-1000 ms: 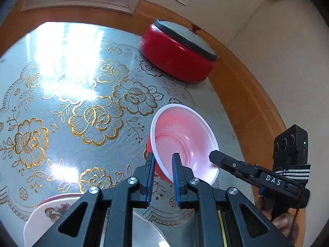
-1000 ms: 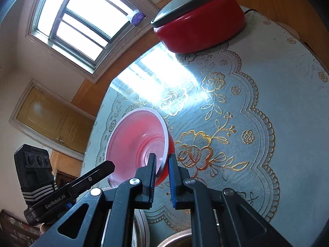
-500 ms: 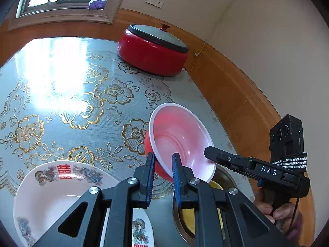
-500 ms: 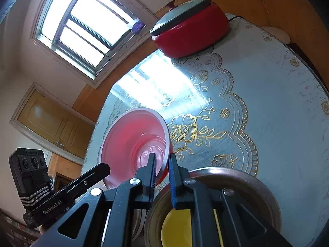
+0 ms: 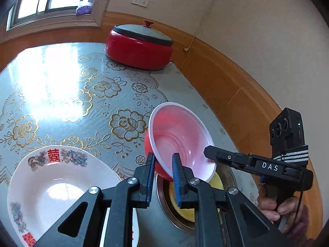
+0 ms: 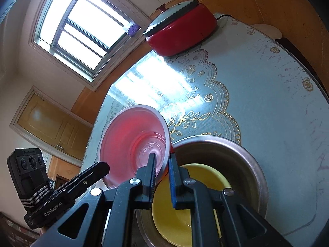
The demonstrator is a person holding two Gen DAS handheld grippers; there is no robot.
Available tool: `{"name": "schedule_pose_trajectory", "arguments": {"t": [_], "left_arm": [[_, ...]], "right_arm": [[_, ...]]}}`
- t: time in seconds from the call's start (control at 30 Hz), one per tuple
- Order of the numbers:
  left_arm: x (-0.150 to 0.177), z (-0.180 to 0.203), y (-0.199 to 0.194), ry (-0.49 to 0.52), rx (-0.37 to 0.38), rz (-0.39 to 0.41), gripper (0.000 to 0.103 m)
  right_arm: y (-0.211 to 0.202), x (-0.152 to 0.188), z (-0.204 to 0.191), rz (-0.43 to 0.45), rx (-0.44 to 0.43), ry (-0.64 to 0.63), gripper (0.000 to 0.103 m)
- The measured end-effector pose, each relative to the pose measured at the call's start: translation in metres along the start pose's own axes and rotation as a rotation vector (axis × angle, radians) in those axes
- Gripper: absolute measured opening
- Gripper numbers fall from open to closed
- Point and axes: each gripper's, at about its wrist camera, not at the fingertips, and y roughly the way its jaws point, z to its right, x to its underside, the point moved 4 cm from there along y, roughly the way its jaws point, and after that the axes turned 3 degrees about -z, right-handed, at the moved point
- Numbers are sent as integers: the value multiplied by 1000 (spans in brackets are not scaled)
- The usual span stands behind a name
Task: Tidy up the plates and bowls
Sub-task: 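Lift the red bowl with the left tool and carry it over the steel bowl, then lower the red bowl into the yellow bowl and open the left tool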
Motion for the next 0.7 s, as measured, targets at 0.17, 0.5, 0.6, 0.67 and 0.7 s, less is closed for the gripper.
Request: {"name": "schedule_pose_trajectory", "arguments": {"t": [0.17, 0.5, 0.6, 0.67, 0.7], "left_arm": [[4, 4, 2, 19, 9, -6, 15], [23, 20, -3, 66, 94, -60, 15], [32, 24, 1, 64, 108, -95, 15], [40, 27, 5, 67, 109, -119, 15], [43, 28, 7, 67, 107, -133, 15]], "right_arm": [[-11, 7, 1, 12, 4, 0, 11], [-38, 25, 6, 25, 19, -4, 13], [-43, 32, 12, 20, 33, 6, 13], [-44, 38, 18, 9, 40, 19, 13], [-44, 41, 21, 0, 44, 25, 13]]}}
